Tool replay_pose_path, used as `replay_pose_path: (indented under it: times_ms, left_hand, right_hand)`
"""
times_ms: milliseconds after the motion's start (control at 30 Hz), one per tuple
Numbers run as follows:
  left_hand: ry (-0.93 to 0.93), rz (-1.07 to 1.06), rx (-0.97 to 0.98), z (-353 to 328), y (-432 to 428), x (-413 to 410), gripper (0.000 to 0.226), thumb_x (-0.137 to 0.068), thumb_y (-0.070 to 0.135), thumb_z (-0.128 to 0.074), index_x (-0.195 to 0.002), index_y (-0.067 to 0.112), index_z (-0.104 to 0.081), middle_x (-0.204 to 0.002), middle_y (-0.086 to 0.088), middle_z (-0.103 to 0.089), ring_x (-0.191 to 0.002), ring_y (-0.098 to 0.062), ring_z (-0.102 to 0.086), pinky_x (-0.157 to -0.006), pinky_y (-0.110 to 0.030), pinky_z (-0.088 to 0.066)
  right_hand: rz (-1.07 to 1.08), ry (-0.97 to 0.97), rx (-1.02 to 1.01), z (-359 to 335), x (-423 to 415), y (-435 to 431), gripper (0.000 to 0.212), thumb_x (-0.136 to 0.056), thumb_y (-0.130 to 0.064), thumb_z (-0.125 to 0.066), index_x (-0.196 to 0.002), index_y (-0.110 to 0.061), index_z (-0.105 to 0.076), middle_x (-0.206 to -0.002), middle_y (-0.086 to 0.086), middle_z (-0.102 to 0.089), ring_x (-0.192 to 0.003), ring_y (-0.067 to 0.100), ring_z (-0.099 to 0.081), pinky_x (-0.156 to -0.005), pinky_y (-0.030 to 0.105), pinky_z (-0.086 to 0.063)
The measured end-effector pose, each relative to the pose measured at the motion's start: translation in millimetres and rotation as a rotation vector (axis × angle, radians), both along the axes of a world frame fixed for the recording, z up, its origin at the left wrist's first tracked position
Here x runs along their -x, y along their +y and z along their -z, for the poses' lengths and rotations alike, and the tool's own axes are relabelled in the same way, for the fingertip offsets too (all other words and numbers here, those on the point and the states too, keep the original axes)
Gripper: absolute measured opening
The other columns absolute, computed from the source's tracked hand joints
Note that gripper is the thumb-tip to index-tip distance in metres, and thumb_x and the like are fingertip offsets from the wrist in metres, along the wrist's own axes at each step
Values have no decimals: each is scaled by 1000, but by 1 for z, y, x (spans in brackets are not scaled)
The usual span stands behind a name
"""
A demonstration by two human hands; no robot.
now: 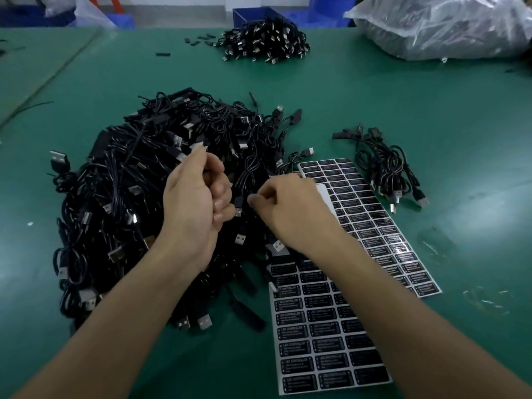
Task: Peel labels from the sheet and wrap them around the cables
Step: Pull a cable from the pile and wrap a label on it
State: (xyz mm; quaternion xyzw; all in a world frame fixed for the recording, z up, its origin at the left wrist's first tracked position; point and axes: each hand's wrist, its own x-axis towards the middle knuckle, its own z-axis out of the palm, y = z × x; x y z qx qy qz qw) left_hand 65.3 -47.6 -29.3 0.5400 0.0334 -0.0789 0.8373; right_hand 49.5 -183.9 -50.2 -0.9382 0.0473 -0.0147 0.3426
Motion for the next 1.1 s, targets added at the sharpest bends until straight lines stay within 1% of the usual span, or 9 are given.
replay_pose_path:
  times_ms: [100, 233, 300, 467, 567, 700, 800, 967, 1100]
  left_hand:
    - [18, 13, 8, -1, 2, -1, 45, -107, 35, -41, -67, 19, -54, -51, 6, -37, -41, -6, -29, -37, -19, -22]
    - [26, 17, 16, -2, 3, -2, 47, -107, 35, -42, -65, 20, -55, -50, 7, -36, -40, -6, -28, -37, -19, -20]
    - [30, 22, 23, -2, 2, -1, 49, -107, 34, -42, -62, 21, -56, -50, 7, -36, -40, -5, -28, -36, -18, -21]
    - [1, 21, -58, -1, 2, -3, 40, -106, 25, -45, -68, 18, -51, -51, 8, -38, -42, -5, -29, -37, -18, -23]
    - [-12, 19, -74, 0, 2, -3, 37, -106, 24, -47, -69, 18, -51, -52, 8, -39, -43, -5, -30, -37, -18, -24]
    - [-18, 16, -61, 1, 1, -3, 41, -106, 25, -45, -67, 18, -52, -50, 8, -38, -42, -5, -29, -36, -18, -24]
    - [-21, 8, -45, 2, 1, -3, 44, -106, 25, -45, -64, 19, -54, -50, 8, -38, -41, -5, -29, -35, -18, -24]
    - [-23, 10, -40, 2, 2, -3, 44, -106, 26, -44, -64, 21, -54, -50, 9, -38, -42, -5, -29, -36, -18, -23]
    - [-17, 8, -51, 2, 1, -3, 48, -105, 26, -45, -59, 24, -56, -51, 9, -38, -42, -5, -29, -36, -18, -23]
  right_hand:
    - [72, -74, -15, 1, -3, 7, 22, -97, -40, -58, -92, -20, -66, -84, 0, -66, -78, 22, -64, -72, 43, -57]
    - [134, -104, 125, 2, -13, 0, 36, -101, -37, -49, -134, -22, -50, -122, 5, -53, -108, 26, -54, -77, 38, -43]
    - [136, -34, 170, 5, -18, -2, 41, -102, -38, -48, -139, -22, -48, -129, 10, -47, -113, 30, -53, -77, 37, -40]
    - [182, -57, 141, 6, -25, 0, 33, -102, -35, -52, -126, -13, -58, -126, 12, -47, -115, 31, -50, -92, 37, -42]
    - [202, -220, 106, 7, -22, 10, 30, -102, -39, -48, -107, -14, -65, -108, 5, -48, -103, 28, -52, -81, 35, -42]
    - [190, -141, 118, 7, -27, 27, 47, -90, -60, -59, -79, -14, -58, -99, 7, -53, -95, 28, -53, -74, 41, -48]
    - [187, -89, 67, 5, -30, 31, 49, -85, -48, -66, -61, -18, -35, -83, 9, -49, -76, 28, -46, -61, 35, -34]
    - [245, -84, -91, -5, -26, 24, 32, -87, -35, -55, -68, -11, -45, -69, 7, -46, -61, 28, -39, -56, 34, -35]
    - [186, -130, -433, -24, -13, 9, 41, -86, -11, -55, -54, -13, -29, -55, 10, -26, -56, 26, -23, -51, 36, -26]
